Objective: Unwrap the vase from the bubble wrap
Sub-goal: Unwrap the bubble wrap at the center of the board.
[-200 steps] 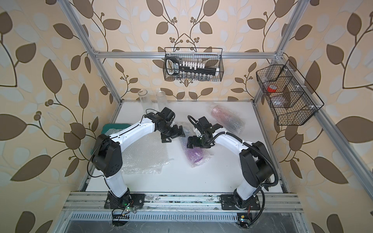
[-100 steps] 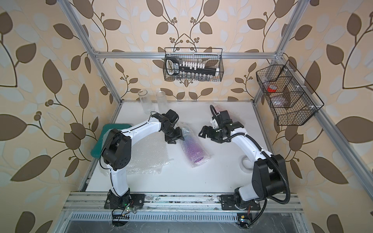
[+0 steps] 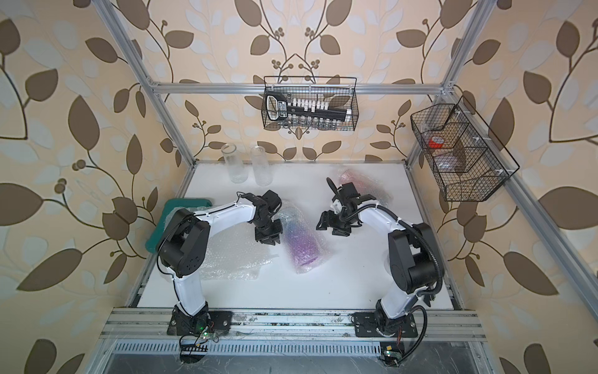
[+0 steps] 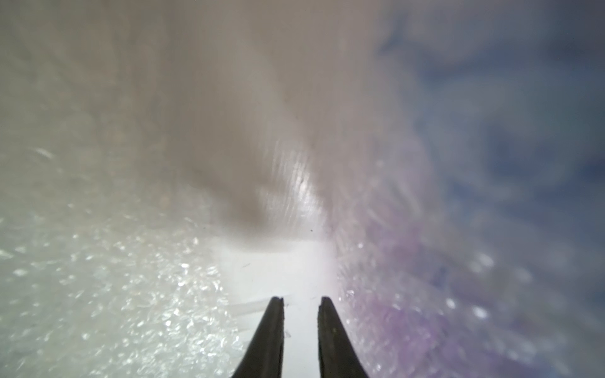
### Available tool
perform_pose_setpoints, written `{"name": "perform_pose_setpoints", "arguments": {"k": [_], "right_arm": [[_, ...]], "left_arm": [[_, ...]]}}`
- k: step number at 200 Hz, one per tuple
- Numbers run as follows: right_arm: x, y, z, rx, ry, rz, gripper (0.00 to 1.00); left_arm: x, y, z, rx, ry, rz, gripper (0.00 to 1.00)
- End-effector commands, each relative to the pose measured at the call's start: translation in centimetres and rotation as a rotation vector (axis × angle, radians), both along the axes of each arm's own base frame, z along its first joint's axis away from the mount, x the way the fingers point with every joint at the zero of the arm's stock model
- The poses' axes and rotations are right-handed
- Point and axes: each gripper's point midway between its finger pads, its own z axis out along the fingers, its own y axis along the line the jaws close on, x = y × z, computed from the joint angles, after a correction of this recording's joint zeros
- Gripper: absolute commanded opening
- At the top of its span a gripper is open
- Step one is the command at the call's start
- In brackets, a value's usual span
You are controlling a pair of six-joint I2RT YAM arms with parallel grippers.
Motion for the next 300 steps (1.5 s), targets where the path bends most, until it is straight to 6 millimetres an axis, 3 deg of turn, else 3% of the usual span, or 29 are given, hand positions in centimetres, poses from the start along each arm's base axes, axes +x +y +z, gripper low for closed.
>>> {"name": "perform_pose_setpoints", "arguments": {"k": [1,19,54,74,101,138,154,172,179,182,219,258,300], "right_arm": [[-0.2,2.3,0.8,0.039,-0.010,0.080,0.81],[-0.7,2.9,0.0,0.034,0.009,0.094,0.81],[-1.0,2.9,-1.0,0.034,0.025,0.088,0.71],[-1.1,2.9,-1.0,0.033,0.021,0.088,0.58],[-1.1,2.8,-1.2,0.027,0.021,0.085,0.27],[-0.5,3.1,-1.3,0.019,0.018,0.089,0.23],[-0.3,3.3,-1.1,0.017,0.011,0.096,0.15],[-0.2,3.6,-0.9,0.021,0.006,0.107,0.09],[-0.3,3.8,-0.6,0.026,0.002,0.113,0.08],[-0.3,3.9,-0.5,0.027,-0.001,0.116,0.08],[-0.9,5.4,0.7,0.038,-0.015,0.149,0.10],[-2.2,7.1,1.8,0.069,-0.022,0.180,0.12],[-2.0,7.3,3.2,0.075,-0.062,0.175,0.22]], "left_arm": [[0.0,0.3,1.7,0.006,-0.042,-0.014,0.20],[0.1,0.2,1.9,0.003,-0.048,-0.022,0.20],[0.0,0.1,1.9,-0.002,-0.046,-0.037,0.18],[0.0,0.2,1.9,-0.001,-0.050,-0.044,0.14],[0.0,0.2,2.4,-0.002,-0.062,-0.048,0.13],[0.7,0.2,5.2,-0.009,-0.124,-0.089,0.14],[0.8,-0.3,6.7,-0.033,-0.137,-0.100,0.31],[1.6,-1.7,9.1,-0.103,-0.186,-0.099,0.83],[2.0,-2.2,9.6,-0.125,-0.197,-0.091,0.97],[2.2,-2.5,9.9,-0.136,-0.200,-0.089,0.99],[4.2,-4.4,9.2,-0.166,-0.174,-0.016,0.99],[5.0,-4.4,7.0,-0.090,-0.146,0.005,0.95],[4.2,-4.0,4.6,-0.075,-0.120,0.024,0.54]]}}
